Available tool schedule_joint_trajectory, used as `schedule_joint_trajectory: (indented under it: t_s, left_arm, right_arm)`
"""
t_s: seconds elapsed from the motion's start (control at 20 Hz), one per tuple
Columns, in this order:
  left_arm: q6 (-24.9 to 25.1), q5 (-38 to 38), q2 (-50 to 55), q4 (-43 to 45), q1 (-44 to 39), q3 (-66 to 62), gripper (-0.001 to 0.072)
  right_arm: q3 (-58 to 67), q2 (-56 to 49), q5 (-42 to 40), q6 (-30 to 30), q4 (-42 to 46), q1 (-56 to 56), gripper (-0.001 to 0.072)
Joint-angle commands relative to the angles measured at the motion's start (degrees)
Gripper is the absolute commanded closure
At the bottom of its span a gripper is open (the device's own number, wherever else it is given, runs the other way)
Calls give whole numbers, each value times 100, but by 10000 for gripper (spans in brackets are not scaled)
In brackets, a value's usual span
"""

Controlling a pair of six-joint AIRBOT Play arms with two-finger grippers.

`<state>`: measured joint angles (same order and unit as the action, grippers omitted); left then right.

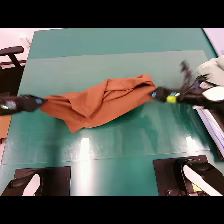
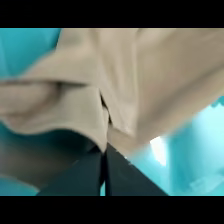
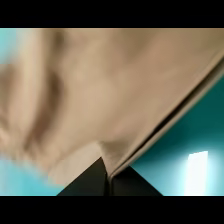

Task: Fold the shirts.

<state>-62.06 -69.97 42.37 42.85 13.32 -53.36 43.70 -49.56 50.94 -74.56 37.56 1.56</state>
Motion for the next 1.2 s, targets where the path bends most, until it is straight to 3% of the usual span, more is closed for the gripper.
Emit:
schedule_joint_trajectory:
  t_s: [0.0, 0.2, 0.4, 0.6, 1.15]
  left_arm:
    - [-131, -516, -223, -68, 0, -1744, 685]
    - [-516, -774, -393, 59, 0, -3880, 684]
    - [-535, -348, -393, 892, 0, -5521, 683]
    - [-542, -376, -378, 1547, 0, -5615, 683]
    - [-468, -435, -387, 1729, 0, -6098, 683]
  right_arm:
    - [1132, 1469, -404, -236, -2, 278, 694]
    - [2579, 2555, -404, -245, 7, 1143, 694]
    - [3871, 2719, -343, -234, -61, 2424, 694]
    - [4841, 2046, 212, -68, -632, 3526, 693]
    - [7134, 879, 802, 160, -732, 3613, 693]
